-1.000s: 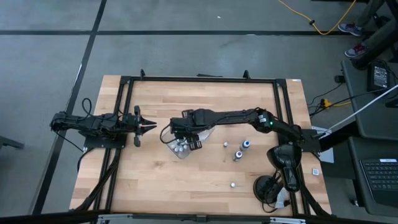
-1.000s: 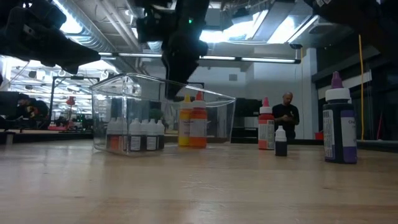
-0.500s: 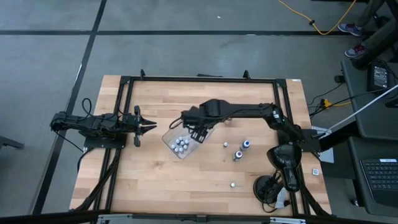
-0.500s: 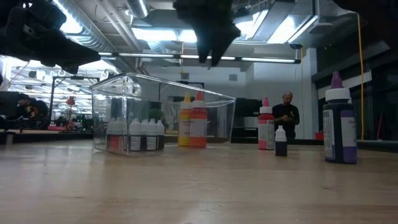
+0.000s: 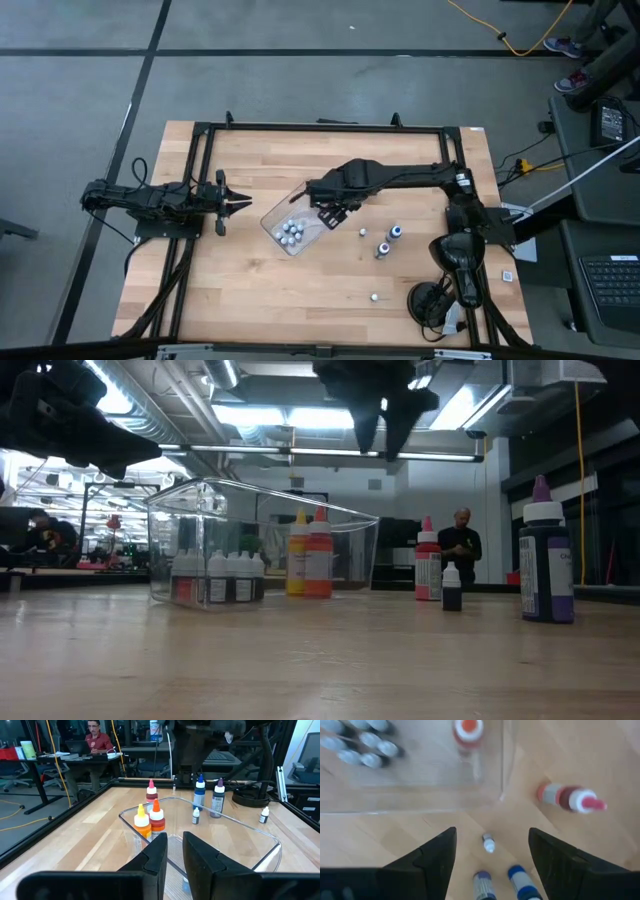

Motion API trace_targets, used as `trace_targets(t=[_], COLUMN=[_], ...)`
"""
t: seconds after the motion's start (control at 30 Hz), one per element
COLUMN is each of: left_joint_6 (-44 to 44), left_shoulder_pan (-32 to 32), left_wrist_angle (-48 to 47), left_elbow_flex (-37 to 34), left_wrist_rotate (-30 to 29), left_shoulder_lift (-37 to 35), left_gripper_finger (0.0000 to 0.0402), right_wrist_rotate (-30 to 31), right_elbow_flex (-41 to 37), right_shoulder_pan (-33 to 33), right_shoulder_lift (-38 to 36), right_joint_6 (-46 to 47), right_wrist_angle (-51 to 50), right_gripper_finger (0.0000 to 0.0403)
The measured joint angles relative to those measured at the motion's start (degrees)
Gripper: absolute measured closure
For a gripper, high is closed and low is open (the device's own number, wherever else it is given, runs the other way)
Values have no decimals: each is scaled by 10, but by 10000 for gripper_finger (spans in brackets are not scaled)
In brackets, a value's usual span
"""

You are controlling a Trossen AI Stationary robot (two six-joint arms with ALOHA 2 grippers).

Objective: Pick & Place food coloring
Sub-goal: Put the small white food coloring bottle into the transparent bin

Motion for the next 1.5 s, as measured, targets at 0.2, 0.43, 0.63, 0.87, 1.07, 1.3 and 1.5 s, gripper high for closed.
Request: trace_targets(t=[0.2, 0.43, 0.63, 0.87, 1.07, 1.3, 1.5], left_joint_6=[0, 0, 0, 0, 0, 0, 0], left_shoulder_pan=[0, 0, 0, 0, 0, 0, 0], left_wrist_angle=[0, 0, 0, 0, 0, 0, 0], left_elbow_flex=[0, 0, 0, 0, 0, 0, 0], left_wrist_rotate=[0, 0, 0, 0, 0, 0, 0], left_shoulder_lift=[0, 0, 0, 0, 0, 0, 0], left_gripper_finger=[345, 350, 345, 345, 350, 345, 344], right_wrist_rotate=[-3, -31, -50, -54, -54, -54, -54], right_elbow_flex=[-112, -209, -270, -326, -381, -430, -450], right_shoulder_pan=[9, 21, 38, 48, 47, 48, 47], right_shoulder_lift=[-60, -78, -78, -80, -87, -90, -90], right_joint_6=[35, 53, 58, 65, 63, 61, 48], right_wrist_angle=[60, 115, 161, 204, 265, 305, 340], right_gripper_finger=[154, 154, 154, 154, 154, 154, 154])
